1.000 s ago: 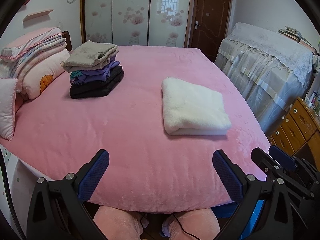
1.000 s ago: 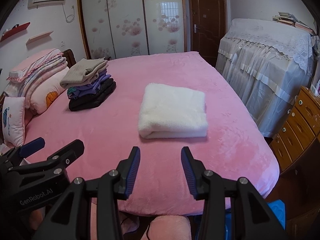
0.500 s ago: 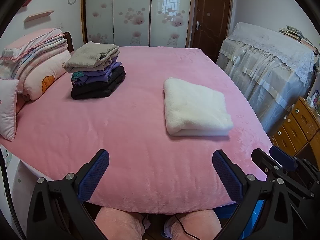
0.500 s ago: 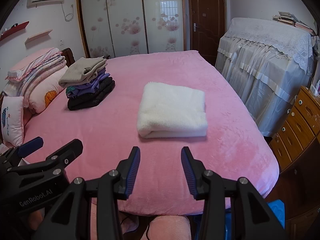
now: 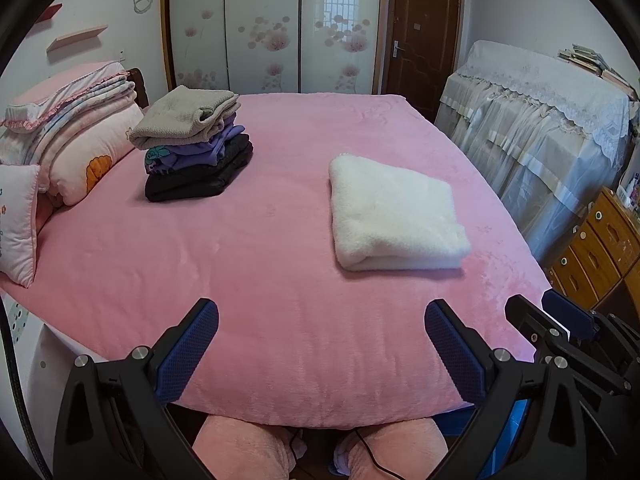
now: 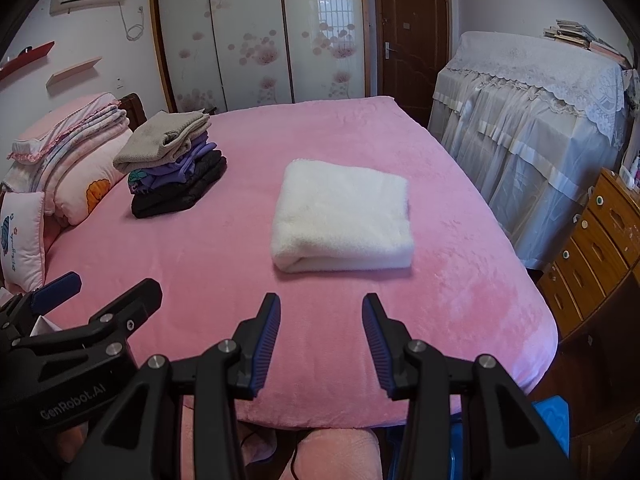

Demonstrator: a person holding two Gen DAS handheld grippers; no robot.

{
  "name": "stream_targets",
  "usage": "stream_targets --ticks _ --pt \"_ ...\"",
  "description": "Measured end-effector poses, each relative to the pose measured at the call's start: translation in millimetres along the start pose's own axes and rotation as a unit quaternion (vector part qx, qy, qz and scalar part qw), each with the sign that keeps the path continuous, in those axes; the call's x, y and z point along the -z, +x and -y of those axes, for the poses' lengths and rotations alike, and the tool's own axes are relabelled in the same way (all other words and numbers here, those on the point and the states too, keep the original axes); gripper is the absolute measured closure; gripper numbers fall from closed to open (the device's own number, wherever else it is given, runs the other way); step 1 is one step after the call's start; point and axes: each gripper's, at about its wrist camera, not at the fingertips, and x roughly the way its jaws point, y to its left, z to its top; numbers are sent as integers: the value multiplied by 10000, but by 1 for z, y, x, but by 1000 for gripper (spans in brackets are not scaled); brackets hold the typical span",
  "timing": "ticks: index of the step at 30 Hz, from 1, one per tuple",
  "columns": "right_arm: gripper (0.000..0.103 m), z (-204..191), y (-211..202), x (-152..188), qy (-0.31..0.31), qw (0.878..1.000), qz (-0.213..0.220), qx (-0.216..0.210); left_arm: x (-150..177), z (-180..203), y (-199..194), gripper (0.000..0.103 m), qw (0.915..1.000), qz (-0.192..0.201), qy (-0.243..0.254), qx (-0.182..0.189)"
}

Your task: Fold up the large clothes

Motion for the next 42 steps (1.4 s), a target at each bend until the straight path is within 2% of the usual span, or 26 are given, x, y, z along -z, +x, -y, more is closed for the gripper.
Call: stream_targets --ticks 17,21,25,29,32,34,35,36,38,42 --pt "60 0 0 1 -33 10000 -6 -2 1 -6 1 1 10000 -14 13 -38" --pt "60 2 1 1 -39 10000 -5 17 -4 -3 8 1 9997 -130 170 87" --pt "60 8 0 -6 -19 9995 97 316 -18 -5 16 1 9999 -52 142 -46" --pt "60 24 11 -27 79 9982 143 580 -39 -9 36 1 9999 45 122 48" --pt "60 42 34 -50 315 9982 79 502 -65 -11 75 1 9996 89 209 173" --pt "55 60 62 -65 627 9977 -30 255 -84 -12 116 1 9992 54 275 297" --pt "48 71 79 -73 821 9965 -31 124 -94 -13 142 1 9988 -9 310 368" --pt "40 82 98 -80 951 9955 -5 25 -103 -12 172 1 9982 -126 358 459" --pt "32 99 140 -93 1074 9942 -68 -9 -120 -11 230 1 9963 -384 412 649" --pt "32 128 242 -115 1135 9918 -577 94 -142 -6 335 1 9913 -940 217 895"
